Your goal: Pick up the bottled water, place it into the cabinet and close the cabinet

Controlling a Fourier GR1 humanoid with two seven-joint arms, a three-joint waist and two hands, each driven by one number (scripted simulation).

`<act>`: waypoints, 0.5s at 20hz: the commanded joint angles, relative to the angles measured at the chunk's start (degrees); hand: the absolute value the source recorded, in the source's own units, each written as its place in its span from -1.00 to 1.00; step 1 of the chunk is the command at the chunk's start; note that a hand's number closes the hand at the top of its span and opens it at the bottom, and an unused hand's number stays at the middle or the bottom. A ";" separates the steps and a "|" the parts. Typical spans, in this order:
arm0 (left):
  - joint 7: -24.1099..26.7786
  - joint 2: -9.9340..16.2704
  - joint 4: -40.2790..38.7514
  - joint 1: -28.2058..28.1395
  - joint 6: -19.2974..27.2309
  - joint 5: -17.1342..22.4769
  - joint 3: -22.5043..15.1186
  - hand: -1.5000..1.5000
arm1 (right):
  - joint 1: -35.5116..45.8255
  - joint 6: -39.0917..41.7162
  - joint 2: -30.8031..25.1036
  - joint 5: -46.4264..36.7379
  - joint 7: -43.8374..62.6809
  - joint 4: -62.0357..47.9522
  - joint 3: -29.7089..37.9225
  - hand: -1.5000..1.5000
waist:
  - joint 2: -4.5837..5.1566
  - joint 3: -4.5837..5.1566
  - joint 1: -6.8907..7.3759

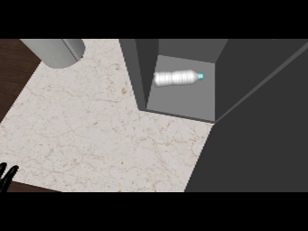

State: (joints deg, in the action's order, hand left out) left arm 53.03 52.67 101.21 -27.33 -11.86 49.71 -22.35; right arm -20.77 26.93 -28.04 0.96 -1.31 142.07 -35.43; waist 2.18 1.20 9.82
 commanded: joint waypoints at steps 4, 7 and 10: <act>0.57 1.38 -0.19 -0.20 -2.25 0.38 1.19 -1.00 | 0.70 -5.01 7.41 4.58 6.51 -5.80 -2.67 1.00 | 1.18 -0.16 1.54; 0.42 1.83 0.44 0.60 -1.87 1.16 2.64 -1.00 | 0.44 -4.90 8.55 6.84 6.12 -7.32 -1.46 1.00 | 1.73 -0.36 2.21; 0.17 2.00 0.12 0.81 -2.63 1.54 2.90 -1.00 | 0.97 -4.21 9.85 10.35 6.60 -9.54 -1.96 1.00 | 1.84 -0.42 2.51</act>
State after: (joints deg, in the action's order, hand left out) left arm 52.51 54.32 101.52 -26.73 -12.91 50.80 -20.09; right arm -21.75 27.68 -23.93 7.28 -0.13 139.21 -34.89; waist 3.32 1.11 11.54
